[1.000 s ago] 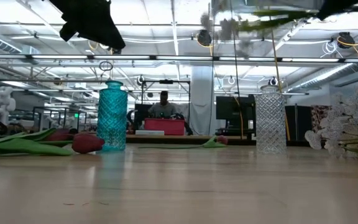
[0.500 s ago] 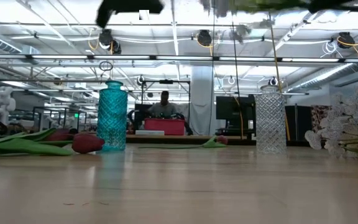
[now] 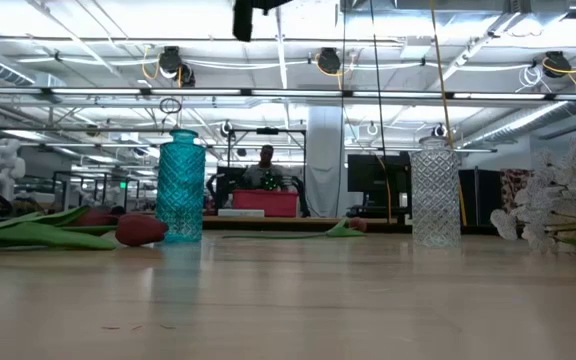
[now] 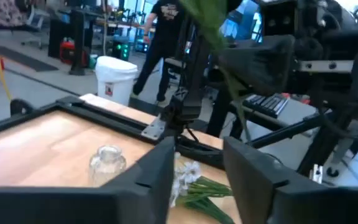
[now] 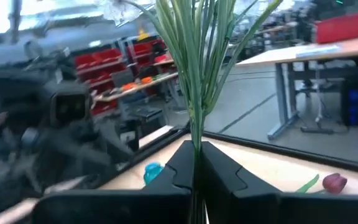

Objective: Sort flowers into vase by color
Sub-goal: Move the top white daisies to the bottom right of the table

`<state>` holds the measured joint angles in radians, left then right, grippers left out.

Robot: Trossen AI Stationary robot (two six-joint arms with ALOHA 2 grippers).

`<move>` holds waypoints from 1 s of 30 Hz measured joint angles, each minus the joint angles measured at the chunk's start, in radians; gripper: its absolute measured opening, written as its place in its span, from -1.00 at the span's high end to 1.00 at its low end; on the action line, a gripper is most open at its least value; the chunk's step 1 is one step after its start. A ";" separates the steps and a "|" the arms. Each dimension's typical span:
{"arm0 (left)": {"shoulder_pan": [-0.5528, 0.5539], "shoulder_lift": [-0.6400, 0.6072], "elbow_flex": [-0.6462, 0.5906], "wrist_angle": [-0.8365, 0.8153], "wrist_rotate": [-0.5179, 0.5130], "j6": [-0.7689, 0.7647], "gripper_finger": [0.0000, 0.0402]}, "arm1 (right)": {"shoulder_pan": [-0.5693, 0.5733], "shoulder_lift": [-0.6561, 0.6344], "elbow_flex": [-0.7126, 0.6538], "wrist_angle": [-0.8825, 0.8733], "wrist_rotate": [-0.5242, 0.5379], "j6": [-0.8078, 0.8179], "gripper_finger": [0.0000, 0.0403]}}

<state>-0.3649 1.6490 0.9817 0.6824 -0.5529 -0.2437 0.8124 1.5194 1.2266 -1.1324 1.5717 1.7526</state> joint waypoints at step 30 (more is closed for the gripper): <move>0.067 0.275 0.292 -0.007 0.200 0.067 -0.14 | -0.126 0.017 0.000 0.765 -0.068 -0.768 0.96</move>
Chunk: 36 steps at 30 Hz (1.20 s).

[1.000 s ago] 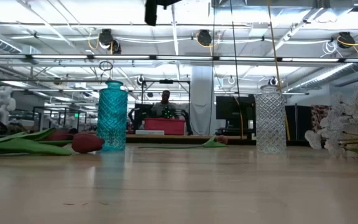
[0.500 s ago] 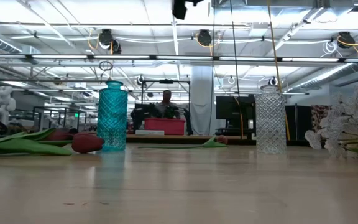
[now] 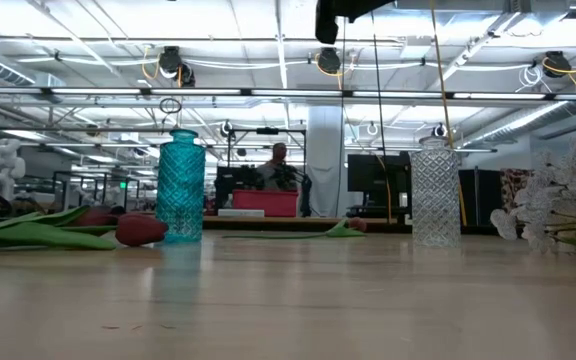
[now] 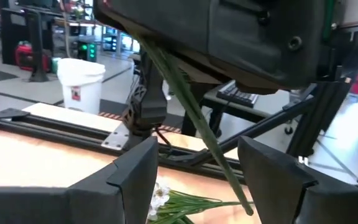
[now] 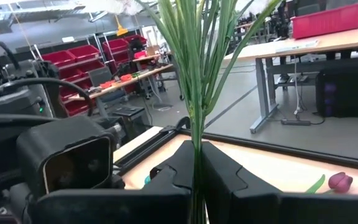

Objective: Sort flowers into vase by color
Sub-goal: Move the top white daisies to the bottom right of the table

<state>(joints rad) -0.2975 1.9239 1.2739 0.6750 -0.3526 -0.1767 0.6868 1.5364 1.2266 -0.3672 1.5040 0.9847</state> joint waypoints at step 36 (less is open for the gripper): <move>0.018 -0.024 -0.002 -0.150 0.123 0.002 0.93 | 0.037 -0.070 0.000 -0.038 -0.258 -0.149 0.31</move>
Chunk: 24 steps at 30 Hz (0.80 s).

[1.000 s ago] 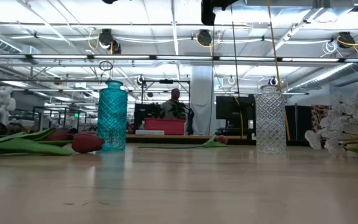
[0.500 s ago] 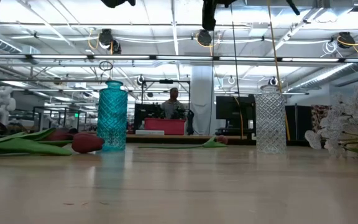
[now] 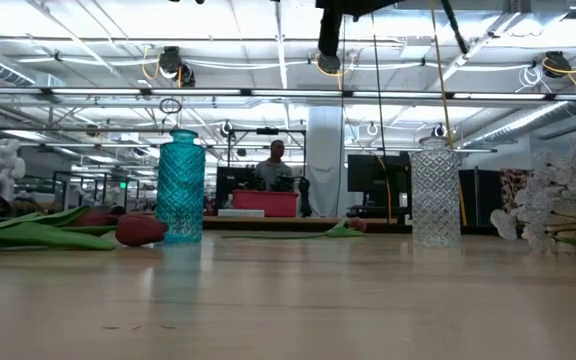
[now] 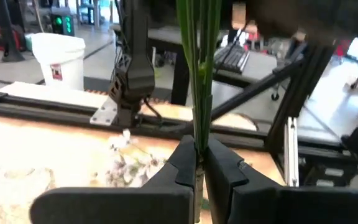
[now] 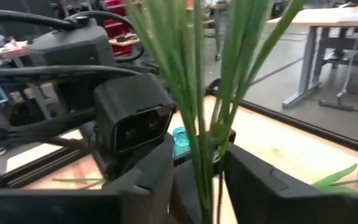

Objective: Sort flowers into vase by color
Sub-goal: Move the top white daisies to the bottom right of the table

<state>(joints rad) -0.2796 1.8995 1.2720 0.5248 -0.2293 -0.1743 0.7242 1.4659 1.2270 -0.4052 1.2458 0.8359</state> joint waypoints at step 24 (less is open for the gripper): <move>0.006 -0.151 0.000 -0.460 0.255 -0.028 0.92 | 0.149 -0.053 -0.251 -0.003 -0.107 0.244 -0.14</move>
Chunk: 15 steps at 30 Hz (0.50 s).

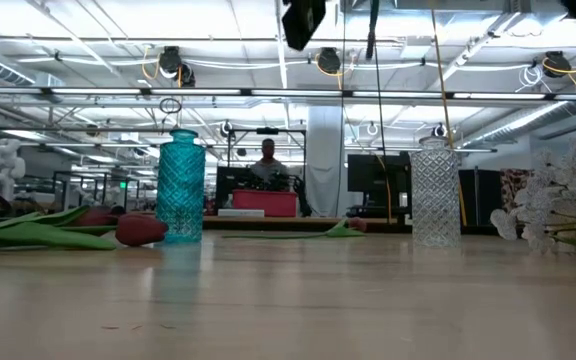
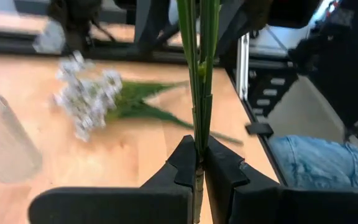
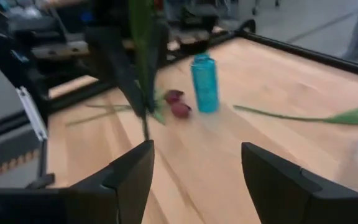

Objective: Sort flowers into vase by color
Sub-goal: Move the top white daisies to the bottom right of the table

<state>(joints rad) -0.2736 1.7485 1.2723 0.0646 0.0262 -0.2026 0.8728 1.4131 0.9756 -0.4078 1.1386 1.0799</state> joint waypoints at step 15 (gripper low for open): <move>-0.002 0.037 -0.003 0.020 -0.005 0.002 0.92 | -0.130 0.047 -0.117 0.730 -0.078 -0.456 -0.14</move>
<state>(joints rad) -0.2752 1.7853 1.2690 0.0849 0.0212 -0.2001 0.7425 1.4597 0.8589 0.3222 1.0605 0.6243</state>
